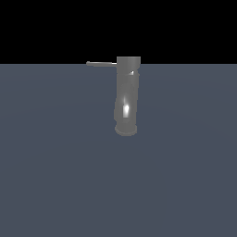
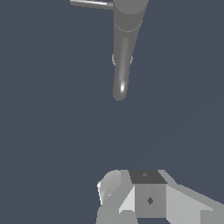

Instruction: Turn on the faucet by rotating a designated handle.

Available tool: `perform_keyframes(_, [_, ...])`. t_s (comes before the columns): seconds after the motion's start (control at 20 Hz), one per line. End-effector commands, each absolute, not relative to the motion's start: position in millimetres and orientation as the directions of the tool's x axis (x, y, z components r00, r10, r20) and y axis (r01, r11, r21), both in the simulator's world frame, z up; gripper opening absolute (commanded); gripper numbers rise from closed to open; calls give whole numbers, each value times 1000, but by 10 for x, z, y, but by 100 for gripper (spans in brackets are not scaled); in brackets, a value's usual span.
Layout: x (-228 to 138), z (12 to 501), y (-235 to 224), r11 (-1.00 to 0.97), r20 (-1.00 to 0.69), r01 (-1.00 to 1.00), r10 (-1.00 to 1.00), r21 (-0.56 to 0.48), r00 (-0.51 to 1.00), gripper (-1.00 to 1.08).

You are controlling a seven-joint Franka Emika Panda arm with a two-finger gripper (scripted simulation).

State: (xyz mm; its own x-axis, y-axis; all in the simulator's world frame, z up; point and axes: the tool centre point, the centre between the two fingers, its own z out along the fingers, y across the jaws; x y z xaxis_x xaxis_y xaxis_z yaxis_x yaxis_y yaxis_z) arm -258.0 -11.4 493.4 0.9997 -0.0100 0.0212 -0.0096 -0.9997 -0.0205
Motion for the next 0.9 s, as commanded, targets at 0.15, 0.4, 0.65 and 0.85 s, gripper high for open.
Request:
perform_keyframes(0.15, [-2561,4952,-142,-1000,27,-21,-21,-18,999,-100])
perform_keyframes(0.4, [-2504,5021,-252,-998,51,-59,-59,-6,997,-100])
perform_keyframes(0.65, [-2504,5025,-259,-998,52,-60,-60,-5,997,-100])
perform_keyframes(0.85, [-2457,5024,-252,-997,50,-76,-77,-14,996,-100])
